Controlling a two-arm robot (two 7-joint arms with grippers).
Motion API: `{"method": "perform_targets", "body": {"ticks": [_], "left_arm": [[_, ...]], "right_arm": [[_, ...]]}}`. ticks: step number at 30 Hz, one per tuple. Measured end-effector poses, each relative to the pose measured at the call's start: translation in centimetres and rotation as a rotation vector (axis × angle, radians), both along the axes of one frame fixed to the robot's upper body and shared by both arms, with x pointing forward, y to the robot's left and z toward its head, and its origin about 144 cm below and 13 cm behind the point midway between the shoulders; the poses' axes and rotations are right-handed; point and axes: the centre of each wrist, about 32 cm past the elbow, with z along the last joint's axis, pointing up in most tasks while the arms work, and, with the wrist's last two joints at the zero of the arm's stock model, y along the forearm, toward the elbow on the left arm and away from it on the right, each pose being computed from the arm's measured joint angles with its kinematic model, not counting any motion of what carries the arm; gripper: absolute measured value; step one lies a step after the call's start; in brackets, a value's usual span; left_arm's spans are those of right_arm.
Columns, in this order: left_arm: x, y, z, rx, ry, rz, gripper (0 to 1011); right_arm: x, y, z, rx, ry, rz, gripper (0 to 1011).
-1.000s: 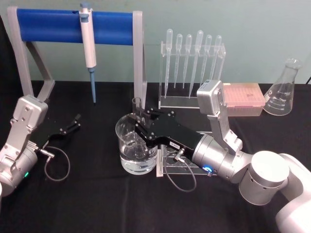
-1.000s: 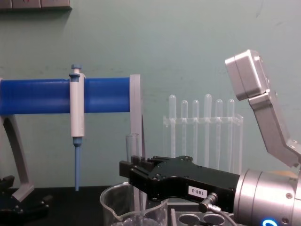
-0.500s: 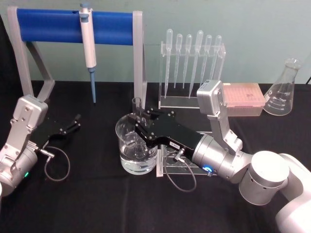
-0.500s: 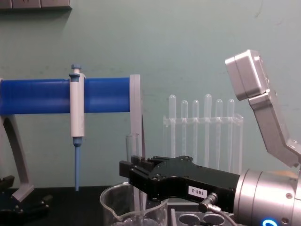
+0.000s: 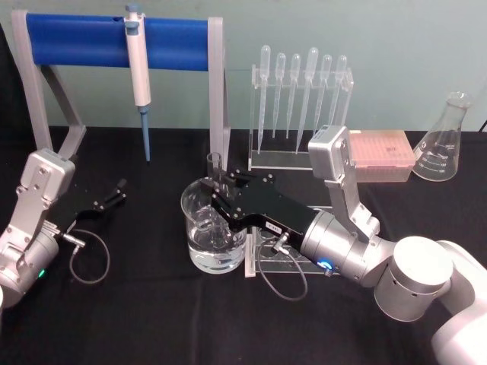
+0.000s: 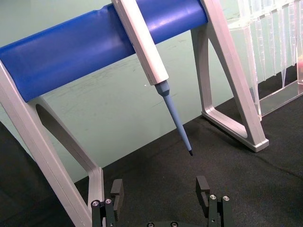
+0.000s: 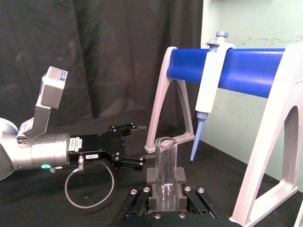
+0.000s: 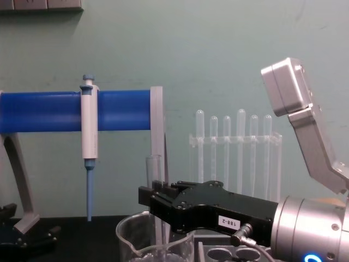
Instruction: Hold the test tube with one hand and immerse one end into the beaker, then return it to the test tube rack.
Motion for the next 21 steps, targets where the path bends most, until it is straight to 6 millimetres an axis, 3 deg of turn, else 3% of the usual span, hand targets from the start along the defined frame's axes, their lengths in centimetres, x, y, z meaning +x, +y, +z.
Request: {"method": "perform_targets", "body": {"ticks": [21], "left_arm": [[0.00,0.00,0.00,0.000,0.000,0.000,1000]], "right_arm": [[0.00,0.00,0.00,0.000,0.000,0.000,226]]}}
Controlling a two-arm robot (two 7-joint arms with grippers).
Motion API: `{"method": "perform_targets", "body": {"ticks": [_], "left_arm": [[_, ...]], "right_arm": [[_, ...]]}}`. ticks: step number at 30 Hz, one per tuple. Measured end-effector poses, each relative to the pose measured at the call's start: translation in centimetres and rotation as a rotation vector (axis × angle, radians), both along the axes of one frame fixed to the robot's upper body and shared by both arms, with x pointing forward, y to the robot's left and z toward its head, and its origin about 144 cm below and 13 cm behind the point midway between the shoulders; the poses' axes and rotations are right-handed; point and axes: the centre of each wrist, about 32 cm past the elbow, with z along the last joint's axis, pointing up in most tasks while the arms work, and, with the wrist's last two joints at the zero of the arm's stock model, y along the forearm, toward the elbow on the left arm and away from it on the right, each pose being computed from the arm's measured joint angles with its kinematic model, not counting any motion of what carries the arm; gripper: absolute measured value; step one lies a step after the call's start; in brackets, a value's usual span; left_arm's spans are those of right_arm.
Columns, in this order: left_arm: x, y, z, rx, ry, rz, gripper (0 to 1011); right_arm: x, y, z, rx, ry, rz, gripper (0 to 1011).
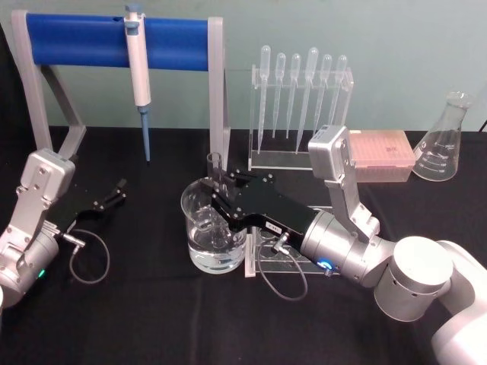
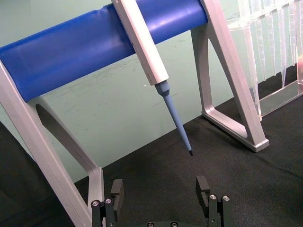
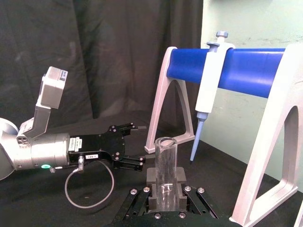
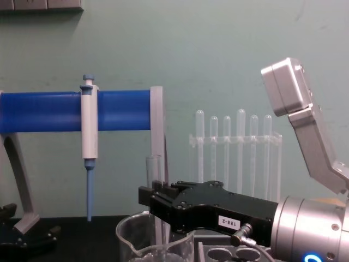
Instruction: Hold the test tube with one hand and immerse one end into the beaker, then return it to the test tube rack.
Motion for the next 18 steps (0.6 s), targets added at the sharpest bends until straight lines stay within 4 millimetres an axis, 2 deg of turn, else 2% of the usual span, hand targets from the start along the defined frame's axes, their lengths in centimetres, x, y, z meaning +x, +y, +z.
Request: {"method": "perform_targets", "body": {"ticks": [18], "left_arm": [[0.00,0.00,0.00,0.000,0.000,0.000,1000]], "right_arm": [[0.00,0.00,0.00,0.000,0.000,0.000,226]]}}
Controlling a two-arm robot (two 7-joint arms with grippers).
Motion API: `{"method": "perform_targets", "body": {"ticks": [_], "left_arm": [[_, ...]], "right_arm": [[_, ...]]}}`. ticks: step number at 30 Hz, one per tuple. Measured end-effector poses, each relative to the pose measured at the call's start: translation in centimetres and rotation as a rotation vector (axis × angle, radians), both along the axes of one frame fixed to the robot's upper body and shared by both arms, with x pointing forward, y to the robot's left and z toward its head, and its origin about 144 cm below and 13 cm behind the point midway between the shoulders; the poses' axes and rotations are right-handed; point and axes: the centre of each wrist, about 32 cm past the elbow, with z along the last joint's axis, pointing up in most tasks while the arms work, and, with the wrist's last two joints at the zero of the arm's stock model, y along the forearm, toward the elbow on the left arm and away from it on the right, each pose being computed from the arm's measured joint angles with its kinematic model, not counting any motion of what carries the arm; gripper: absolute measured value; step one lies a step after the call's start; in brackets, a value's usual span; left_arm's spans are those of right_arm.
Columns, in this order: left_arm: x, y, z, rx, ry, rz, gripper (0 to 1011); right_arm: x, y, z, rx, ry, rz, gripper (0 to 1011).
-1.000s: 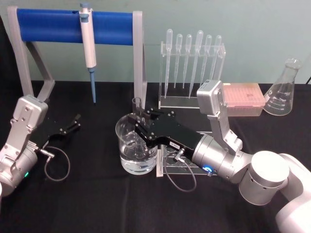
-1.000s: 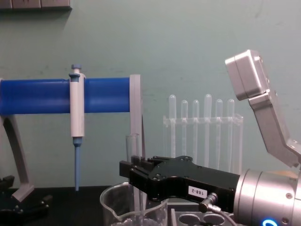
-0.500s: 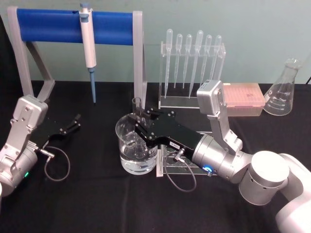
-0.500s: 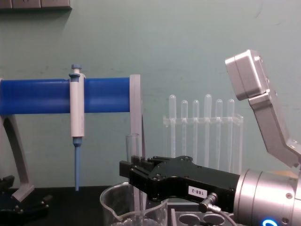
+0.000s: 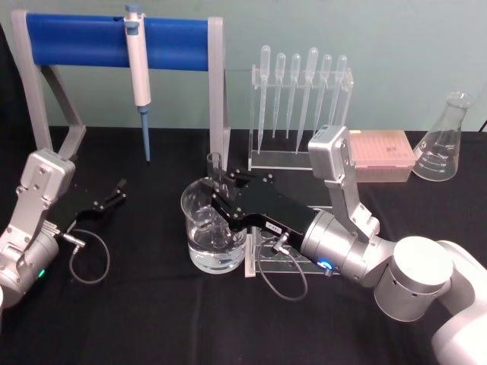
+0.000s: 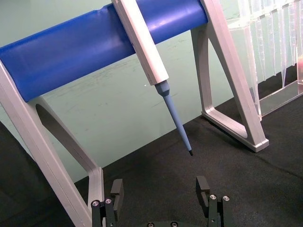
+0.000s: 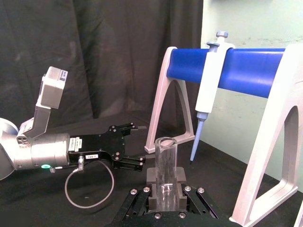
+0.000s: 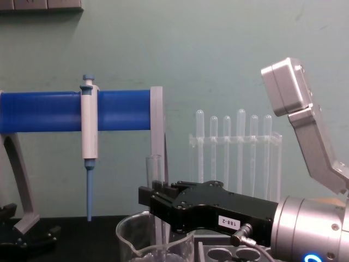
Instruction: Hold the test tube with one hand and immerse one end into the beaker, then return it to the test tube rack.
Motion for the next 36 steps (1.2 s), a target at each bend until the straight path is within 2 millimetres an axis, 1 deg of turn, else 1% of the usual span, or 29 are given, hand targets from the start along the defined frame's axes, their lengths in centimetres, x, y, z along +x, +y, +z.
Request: {"method": "perform_targets", "body": {"ticks": [36], "left_arm": [[0.00,0.00,0.00,0.000,0.000,0.000,1000]], "right_arm": [[0.00,0.00,0.00,0.000,0.000,0.000,226]]}}
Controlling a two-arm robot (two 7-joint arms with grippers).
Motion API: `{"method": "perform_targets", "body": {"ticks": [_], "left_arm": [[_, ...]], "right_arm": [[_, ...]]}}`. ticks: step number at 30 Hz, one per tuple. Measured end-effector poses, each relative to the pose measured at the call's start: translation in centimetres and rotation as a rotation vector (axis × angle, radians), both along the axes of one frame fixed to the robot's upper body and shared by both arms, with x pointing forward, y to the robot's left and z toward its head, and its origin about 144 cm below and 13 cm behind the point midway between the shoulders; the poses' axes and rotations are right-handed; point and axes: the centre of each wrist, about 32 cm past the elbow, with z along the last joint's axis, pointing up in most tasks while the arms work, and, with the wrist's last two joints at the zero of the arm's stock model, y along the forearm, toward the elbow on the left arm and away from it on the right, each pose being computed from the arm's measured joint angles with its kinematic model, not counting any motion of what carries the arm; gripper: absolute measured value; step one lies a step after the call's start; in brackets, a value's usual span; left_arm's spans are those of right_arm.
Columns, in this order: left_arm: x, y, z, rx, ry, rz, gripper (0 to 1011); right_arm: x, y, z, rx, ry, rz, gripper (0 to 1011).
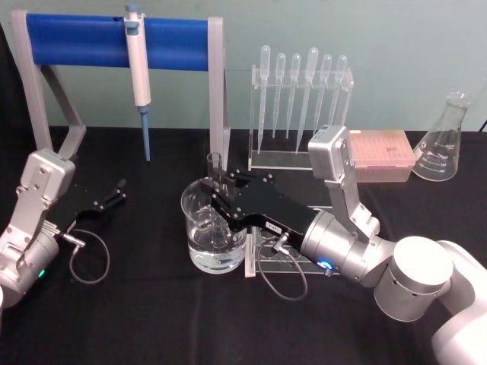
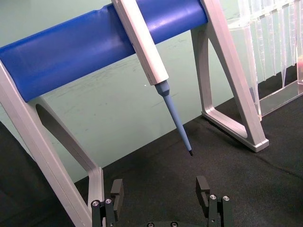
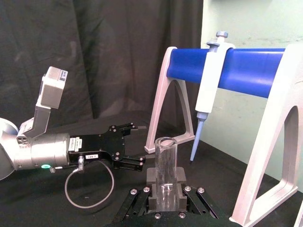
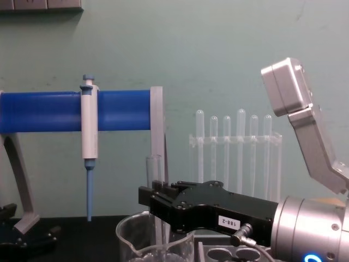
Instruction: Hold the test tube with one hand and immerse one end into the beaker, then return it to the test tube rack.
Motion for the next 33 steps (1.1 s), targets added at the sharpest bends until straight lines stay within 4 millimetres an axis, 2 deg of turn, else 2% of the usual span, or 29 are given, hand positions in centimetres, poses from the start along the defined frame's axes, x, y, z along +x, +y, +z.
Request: {"method": "perform_targets", "body": {"ticks": [33], "left_arm": [[0.00,0.00,0.00,0.000,0.000,0.000,1000]], "right_arm": [[0.00,0.00,0.00,0.000,0.000,0.000,226]]}}
